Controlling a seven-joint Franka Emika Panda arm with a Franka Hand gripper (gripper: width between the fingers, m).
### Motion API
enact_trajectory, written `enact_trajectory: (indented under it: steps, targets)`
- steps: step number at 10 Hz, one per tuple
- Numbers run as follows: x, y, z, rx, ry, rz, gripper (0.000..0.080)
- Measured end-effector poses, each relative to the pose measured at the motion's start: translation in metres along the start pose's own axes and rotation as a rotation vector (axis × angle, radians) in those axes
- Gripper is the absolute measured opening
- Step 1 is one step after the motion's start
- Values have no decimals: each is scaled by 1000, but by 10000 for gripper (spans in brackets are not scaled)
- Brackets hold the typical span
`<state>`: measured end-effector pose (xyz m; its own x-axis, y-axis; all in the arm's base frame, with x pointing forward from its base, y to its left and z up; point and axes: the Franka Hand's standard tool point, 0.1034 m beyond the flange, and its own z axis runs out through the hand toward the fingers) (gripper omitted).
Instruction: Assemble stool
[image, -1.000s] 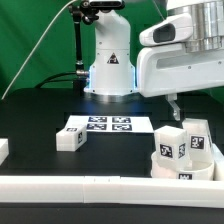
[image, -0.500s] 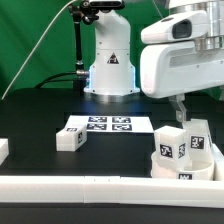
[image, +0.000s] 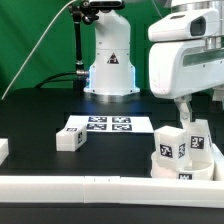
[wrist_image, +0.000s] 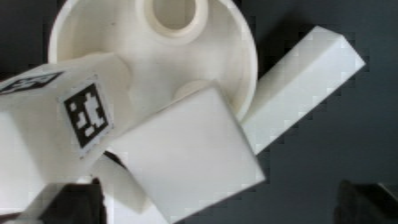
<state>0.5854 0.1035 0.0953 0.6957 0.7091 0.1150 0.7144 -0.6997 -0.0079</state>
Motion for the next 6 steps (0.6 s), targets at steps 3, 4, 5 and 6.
enact_trajectory:
  steps: [3, 4, 5, 6]
  targets:
    - [6, 0, 9, -6, -21, -84, 649]
    - [7, 0, 12, -5, -23, -86, 649]
    - [7, 0, 15, -2, -27, -86, 649]
    - [6, 1, 19, 1, -31, -86, 649]
